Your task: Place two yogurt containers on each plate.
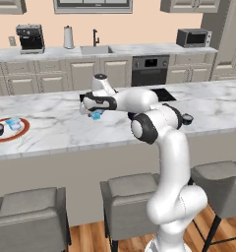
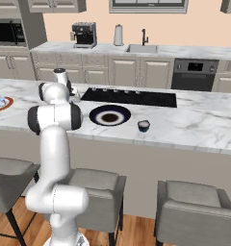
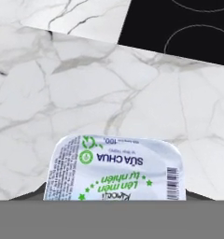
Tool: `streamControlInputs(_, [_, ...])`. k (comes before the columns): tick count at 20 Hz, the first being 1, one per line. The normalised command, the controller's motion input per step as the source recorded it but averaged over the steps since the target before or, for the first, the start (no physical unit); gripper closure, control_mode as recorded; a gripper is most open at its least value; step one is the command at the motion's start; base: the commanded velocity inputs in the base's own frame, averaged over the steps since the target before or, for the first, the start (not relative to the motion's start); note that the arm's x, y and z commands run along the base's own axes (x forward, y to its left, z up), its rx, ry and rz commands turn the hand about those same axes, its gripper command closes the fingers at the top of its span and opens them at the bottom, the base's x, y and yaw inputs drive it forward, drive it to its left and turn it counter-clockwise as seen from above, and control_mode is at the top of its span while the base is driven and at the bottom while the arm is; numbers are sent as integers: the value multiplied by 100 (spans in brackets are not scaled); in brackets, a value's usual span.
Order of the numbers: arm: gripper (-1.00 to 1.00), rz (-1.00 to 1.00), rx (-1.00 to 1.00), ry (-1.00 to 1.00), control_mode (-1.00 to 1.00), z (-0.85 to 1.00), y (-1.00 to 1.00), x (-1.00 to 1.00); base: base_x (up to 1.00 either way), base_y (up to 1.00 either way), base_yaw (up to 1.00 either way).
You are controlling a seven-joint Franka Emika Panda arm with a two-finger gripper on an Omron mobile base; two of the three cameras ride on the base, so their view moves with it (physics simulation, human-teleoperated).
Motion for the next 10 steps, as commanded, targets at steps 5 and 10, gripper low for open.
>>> streamControlInputs(5, [100, 0, 9, 0, -100, 19, -40, -52, 0, 0, 0])
streamControlInputs(10, [100, -4, 8, -6, -100, 22, -71, -89, 0, 0, 0])
